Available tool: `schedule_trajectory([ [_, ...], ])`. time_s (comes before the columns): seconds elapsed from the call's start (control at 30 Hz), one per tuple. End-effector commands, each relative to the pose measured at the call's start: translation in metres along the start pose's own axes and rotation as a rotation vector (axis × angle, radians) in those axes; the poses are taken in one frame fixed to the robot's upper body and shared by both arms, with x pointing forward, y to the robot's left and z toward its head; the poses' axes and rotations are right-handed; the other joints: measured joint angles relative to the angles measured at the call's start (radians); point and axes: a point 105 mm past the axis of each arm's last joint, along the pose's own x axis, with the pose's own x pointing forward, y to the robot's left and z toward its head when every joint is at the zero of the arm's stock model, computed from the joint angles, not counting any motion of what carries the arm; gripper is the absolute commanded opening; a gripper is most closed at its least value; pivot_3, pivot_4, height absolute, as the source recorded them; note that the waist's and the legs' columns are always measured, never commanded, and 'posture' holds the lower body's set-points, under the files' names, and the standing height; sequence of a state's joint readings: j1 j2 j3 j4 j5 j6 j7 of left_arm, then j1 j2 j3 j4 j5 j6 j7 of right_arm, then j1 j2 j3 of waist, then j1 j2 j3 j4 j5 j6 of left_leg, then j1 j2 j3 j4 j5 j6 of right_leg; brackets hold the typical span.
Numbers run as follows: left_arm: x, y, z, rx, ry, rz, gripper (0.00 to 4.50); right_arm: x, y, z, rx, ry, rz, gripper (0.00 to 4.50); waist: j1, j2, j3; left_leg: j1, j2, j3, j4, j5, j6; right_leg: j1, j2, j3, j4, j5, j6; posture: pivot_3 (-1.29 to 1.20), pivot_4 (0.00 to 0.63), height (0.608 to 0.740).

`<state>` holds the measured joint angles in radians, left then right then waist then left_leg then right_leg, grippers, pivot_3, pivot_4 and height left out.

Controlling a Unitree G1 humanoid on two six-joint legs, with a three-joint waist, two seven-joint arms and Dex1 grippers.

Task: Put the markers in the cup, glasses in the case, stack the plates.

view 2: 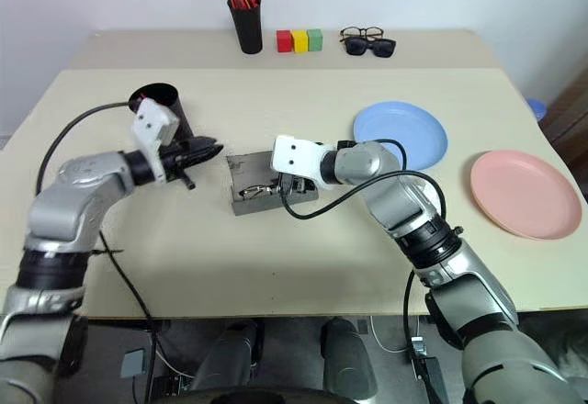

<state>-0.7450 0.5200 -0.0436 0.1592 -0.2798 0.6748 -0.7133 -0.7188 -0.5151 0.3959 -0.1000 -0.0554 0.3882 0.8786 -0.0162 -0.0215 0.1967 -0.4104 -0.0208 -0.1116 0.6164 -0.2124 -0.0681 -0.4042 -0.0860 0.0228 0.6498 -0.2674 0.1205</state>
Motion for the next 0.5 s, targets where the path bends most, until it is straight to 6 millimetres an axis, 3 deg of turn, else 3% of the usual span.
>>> schedule_trajectory([
  [0.03, 0.023, 0.004, -0.005, -0.133, 0.129, -0.008, 1.13, -0.019, -0.003, 0.023, -0.005, -0.092, -0.043, 2.42, -0.002, 0.0, 0.0, 0.0, 0.0, 0.0, 0.0, 0.0, 0.0, 0.0, 0.0, 0.0, 0.0, 0.0, 0.0, 0.0, 0.15, 0.74],
  [0.13, 0.035, 0.006, -0.008, -0.201, 0.184, -0.04, 1.13, -0.031, 0.004, 0.025, 0.045, -0.114, -0.05, 2.42, -0.018, 0.0, 0.0, 0.0, 0.0, 0.001, 0.0, 0.0, 0.0, -0.001, 0.0, 0.0, 0.0, 0.0, 0.001, 0.0, 0.15, 0.74],
  [0.3, 0.042, -0.008, -0.03, -0.141, 0.334, -0.158, 1.13, -0.056, 0.012, 0.016, 0.132, -0.082, -0.111, 2.42, -0.029, 0.0, 0.0, 0.0, 0.0, 0.001, -0.001, 0.0, 0.0, -0.001, 0.0, 0.001, 0.0, -0.001, 0.001, 0.0, 0.15, 0.74],
  [0.5, 0.035, -0.019, -0.024, -0.125, 0.303, -0.255, 1.13, -0.07, 0.011, 0.003, 0.179, -0.021, -0.166, 2.42, -0.027, 0.001, 0.0, 0.0, 0.0, 0.001, -0.001, 0.0, 0.0, 0.0, -0.001, 0.001, 0.0, -0.001, 0.001, 0.0, 0.15, 0.74],
])
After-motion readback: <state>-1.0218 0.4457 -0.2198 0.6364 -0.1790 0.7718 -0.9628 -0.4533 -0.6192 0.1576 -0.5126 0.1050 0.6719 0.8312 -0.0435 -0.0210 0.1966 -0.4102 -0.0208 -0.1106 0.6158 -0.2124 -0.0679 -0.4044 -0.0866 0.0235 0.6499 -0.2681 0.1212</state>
